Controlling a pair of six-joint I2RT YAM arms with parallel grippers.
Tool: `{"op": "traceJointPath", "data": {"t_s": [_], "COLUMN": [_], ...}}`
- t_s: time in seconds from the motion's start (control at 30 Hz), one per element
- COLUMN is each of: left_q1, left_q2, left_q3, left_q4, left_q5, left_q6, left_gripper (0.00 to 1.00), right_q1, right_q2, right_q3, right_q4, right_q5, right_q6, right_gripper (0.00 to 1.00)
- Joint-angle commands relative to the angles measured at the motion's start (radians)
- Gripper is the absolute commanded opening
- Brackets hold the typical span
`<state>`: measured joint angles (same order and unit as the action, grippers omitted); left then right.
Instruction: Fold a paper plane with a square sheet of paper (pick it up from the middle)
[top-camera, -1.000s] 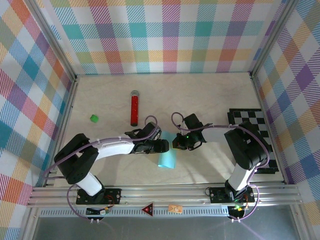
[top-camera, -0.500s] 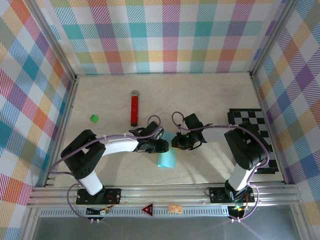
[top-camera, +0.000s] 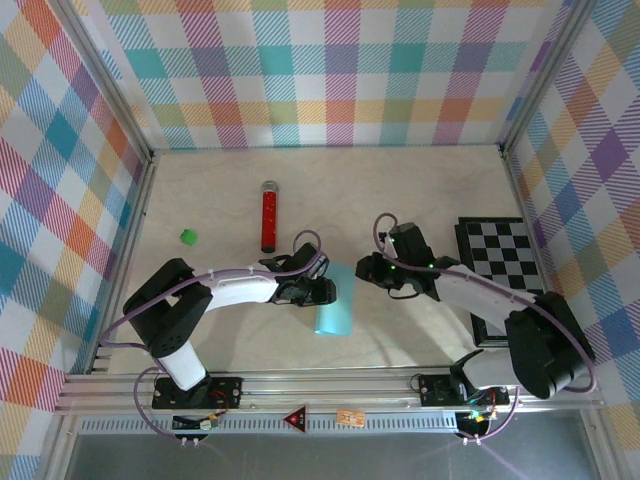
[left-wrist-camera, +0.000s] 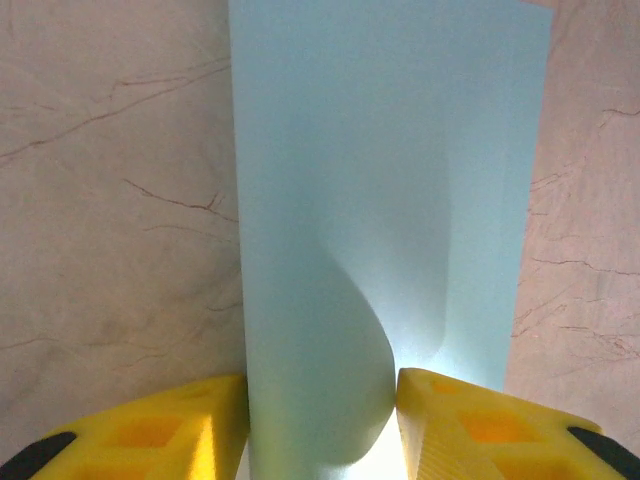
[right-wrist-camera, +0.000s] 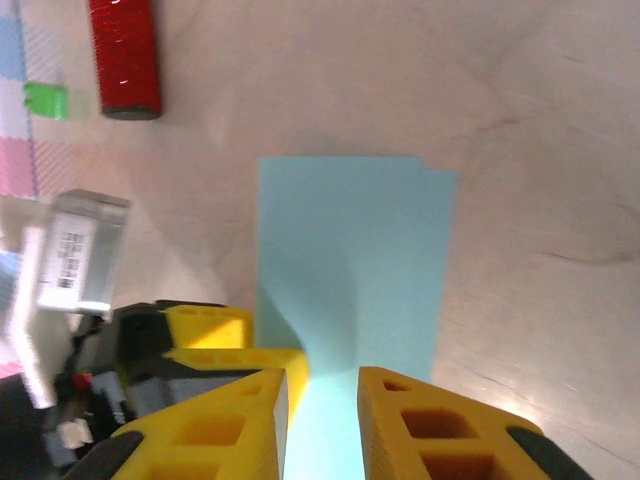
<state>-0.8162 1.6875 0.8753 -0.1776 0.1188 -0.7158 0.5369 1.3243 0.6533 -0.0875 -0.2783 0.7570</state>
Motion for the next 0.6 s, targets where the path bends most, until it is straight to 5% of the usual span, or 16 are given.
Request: {"op": "traceJointPath", "data": {"t_s": [0.0, 0.57], "left_q1": [0.005, 0.004], "left_q2": [0.054, 0.122], "left_q3": [-0.017, 0.018], "left_q4": [-0.037, -0.043], "left_q5": [-0.082, -0.032], "left_q6": [0.005, 0.128], "left_gripper": [0.45, 0.55], "right_q1": [-0.006, -0.008], "right_q2": [-0.06, -0.162], "right_q3": [-0.056, -0.155], "right_q4": [-0.042, -0.045], "right_q5": [0.08, 0.117], "right_q6": [0.039, 0.07], "right_gripper": [0.29, 0.31]}}
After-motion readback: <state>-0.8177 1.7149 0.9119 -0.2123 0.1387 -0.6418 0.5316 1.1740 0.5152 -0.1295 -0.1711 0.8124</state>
